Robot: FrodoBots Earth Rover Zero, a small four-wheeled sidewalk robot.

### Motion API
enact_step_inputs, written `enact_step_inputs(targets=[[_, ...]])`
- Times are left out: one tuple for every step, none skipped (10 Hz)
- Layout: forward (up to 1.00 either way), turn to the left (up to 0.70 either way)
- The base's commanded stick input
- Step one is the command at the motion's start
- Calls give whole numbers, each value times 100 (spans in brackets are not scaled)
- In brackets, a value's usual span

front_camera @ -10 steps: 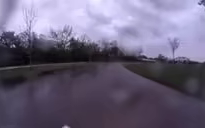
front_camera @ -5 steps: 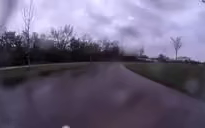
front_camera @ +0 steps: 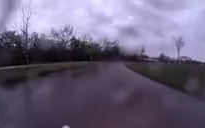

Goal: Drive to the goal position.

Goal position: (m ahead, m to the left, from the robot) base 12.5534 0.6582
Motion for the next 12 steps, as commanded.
enact_step_inputs(targets=[[70, 0], [70, 0], [70, 0], [70, 0], [70, 0], [70, 0], [70, 0], [70, 0], [70, 0], [70, 0], [70, 0], [70, 0]])
